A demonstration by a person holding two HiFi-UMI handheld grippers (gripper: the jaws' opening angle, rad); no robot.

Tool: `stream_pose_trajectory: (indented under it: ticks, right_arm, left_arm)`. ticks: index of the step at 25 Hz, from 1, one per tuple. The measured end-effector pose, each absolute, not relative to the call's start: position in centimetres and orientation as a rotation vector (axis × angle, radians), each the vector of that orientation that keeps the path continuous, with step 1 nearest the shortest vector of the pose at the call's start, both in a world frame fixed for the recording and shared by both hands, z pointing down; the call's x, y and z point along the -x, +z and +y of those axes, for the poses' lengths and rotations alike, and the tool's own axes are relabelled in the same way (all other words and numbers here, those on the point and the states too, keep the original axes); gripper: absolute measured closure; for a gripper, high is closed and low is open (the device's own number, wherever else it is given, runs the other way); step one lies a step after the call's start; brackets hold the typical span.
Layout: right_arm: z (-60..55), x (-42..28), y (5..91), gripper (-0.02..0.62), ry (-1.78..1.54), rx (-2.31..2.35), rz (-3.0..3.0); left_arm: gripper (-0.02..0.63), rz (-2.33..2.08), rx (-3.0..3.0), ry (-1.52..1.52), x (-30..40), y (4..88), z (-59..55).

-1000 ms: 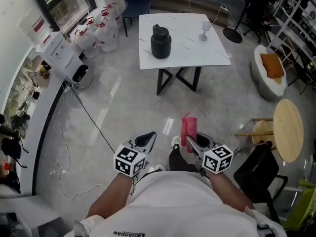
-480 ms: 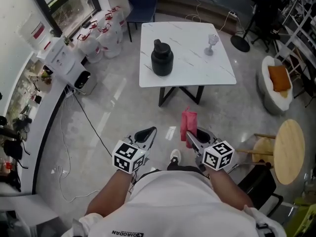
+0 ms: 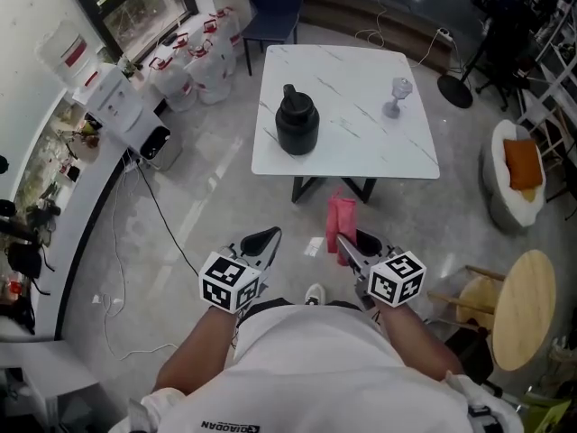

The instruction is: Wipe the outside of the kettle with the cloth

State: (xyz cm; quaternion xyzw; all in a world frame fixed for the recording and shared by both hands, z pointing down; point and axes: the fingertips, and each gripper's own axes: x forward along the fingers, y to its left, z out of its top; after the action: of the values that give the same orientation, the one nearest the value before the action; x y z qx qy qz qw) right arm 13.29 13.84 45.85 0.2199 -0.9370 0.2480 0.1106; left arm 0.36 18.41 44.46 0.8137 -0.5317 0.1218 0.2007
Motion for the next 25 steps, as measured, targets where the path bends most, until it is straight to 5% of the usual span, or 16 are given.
stream_pose_trajectory:
  ticks: [25]
  right_arm:
    - [3.5, -10.0, 48.0, 0.482, 0.761, -0.702, -2.700]
  left_arm:
    - [0.598, -1.429, -2.281, 0.343, 3.9, 46.0, 7.4]
